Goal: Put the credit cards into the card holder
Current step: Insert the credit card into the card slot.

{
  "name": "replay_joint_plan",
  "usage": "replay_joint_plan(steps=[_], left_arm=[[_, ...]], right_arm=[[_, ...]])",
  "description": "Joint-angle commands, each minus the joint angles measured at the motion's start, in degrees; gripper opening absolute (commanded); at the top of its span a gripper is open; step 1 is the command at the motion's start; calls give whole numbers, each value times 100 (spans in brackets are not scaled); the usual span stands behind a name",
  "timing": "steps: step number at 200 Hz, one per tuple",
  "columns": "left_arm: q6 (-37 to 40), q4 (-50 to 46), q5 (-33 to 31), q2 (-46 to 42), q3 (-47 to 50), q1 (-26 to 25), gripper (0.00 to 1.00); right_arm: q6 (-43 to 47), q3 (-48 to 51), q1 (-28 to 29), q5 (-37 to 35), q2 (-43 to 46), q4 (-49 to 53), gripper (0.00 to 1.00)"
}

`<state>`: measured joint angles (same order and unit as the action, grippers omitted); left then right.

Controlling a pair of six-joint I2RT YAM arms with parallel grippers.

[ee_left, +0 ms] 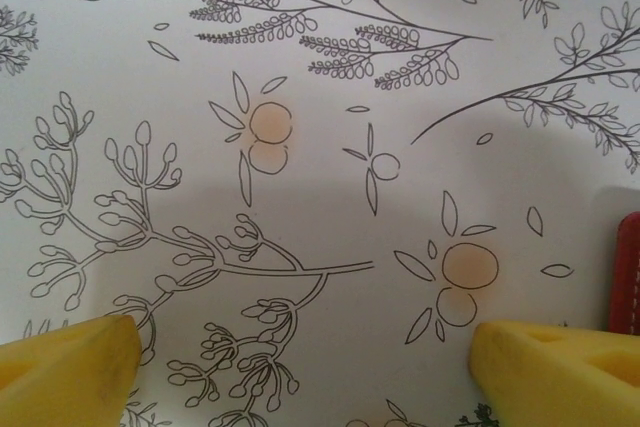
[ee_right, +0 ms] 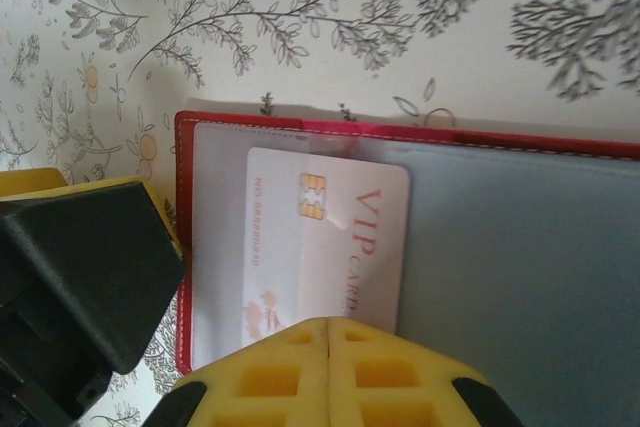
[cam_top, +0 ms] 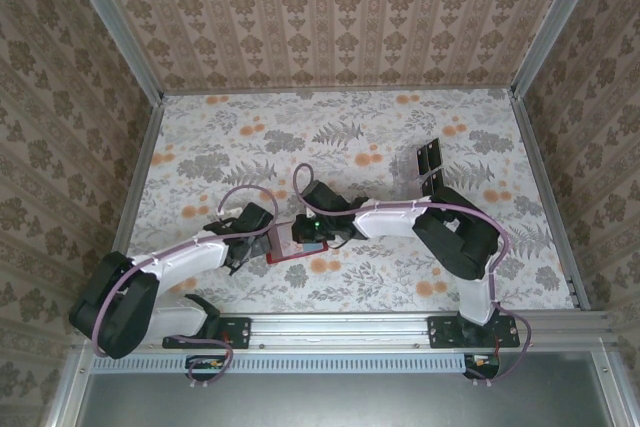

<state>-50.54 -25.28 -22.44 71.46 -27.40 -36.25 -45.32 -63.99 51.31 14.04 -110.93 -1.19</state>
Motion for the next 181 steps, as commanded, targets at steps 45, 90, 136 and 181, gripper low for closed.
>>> replay_joint_plan(steps=[45, 90, 136, 181], left_arm=[[106, 86, 38, 162, 6, -48, 100], [91, 73, 12, 151, -7, -75, 100], [95, 93, 7, 183, -4, -92, 100], [91, 102, -6, 193, -2, -110, 100]], right_arm=[[-56, -526, 217, 245, -391, 178, 7], [100, -461, 188, -25, -11, 332, 8], [338, -157, -80, -505, 374, 722, 23], [340, -48, -223, -469, 269, 671, 26]])
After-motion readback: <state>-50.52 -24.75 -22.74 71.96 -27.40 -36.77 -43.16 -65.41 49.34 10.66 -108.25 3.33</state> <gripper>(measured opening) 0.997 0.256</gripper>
